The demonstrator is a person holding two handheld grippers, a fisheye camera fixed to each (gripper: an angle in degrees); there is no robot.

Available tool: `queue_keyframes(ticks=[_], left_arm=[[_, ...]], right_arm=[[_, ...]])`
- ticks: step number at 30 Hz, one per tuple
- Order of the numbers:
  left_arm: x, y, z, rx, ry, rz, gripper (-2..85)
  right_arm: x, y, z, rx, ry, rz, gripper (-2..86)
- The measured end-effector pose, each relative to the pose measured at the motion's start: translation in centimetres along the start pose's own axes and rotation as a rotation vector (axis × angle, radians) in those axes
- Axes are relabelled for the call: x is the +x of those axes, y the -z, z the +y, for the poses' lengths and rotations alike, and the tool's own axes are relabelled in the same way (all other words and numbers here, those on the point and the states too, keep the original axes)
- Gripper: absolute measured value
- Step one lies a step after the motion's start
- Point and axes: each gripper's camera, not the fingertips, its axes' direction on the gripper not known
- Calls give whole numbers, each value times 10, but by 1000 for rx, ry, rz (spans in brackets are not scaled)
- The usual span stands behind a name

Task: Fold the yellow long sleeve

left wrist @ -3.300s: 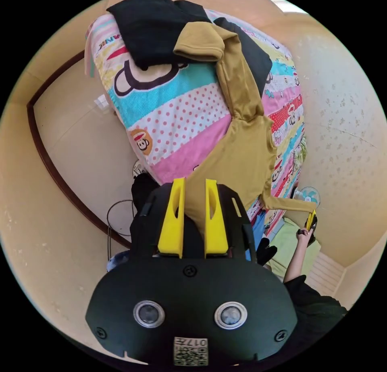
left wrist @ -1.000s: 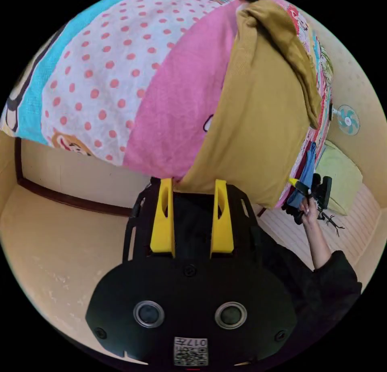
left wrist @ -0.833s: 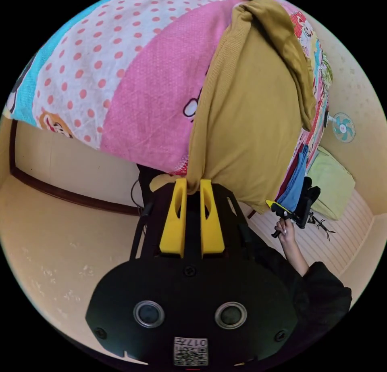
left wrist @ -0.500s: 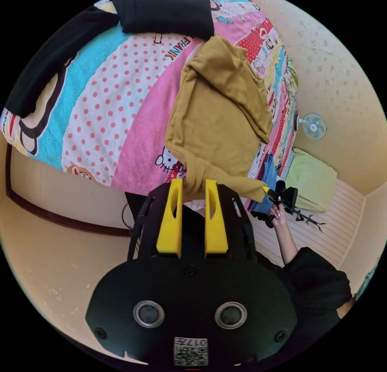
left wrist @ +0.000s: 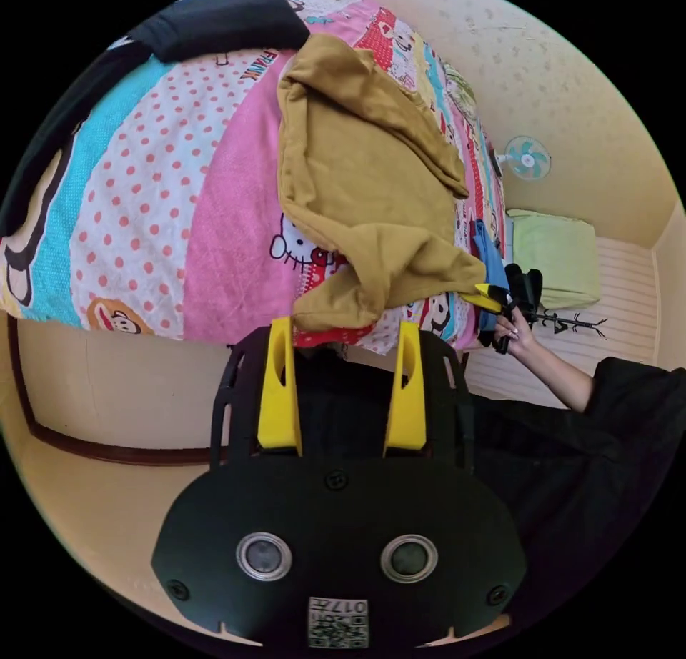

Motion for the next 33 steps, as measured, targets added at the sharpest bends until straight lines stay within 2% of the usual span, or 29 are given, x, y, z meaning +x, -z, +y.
queue_keyframes(ticks=[3, 5, 8, 12, 15, 17, 19, 25, 28, 31, 33], left_arm=[[1, -14, -10, -91, -43, -92, 178], [-3, -14, -22, -103, -36, -132, 133], [-15, -18, -38, -181, 27, -126, 66], [-7, -6, -31, -230, -28, -80, 59], [2, 28, -4, -197, -76, 148, 55], [6, 65, 28, -97, -76, 350, 47], [8, 94, 57, 2, -62, 471, 45], [19, 151, 139, 239, 33, 571, 43], [38, 145, 168, 230, 16, 611, 44], [34, 110, 195, 190, 133, 660, 44], [24, 82, 204, 188, 236, 718, 45]], right_arm=[[-14, 5, 5, 20, -4, 67, 91], [-22, 13, 5, 25, 11, 55, 76], [-35, 28, 6, 22, 29, 70, 49], [-61, 62, 23, 14, 117, 63, 23], [-78, 96, 50, 8, 191, -23, 16], [-88, 119, 72, -7, 238, -76, 13], [-100, 141, 98, -30, 295, -132, 10], [-126, 211, 189, -29, 426, -323, 7], [-128, 237, 231, -20, 456, -397, 6], [-115, 242, 266, -63, 434, -325, 6], [-85, 235, 275, -64, 328, -310, 7]])
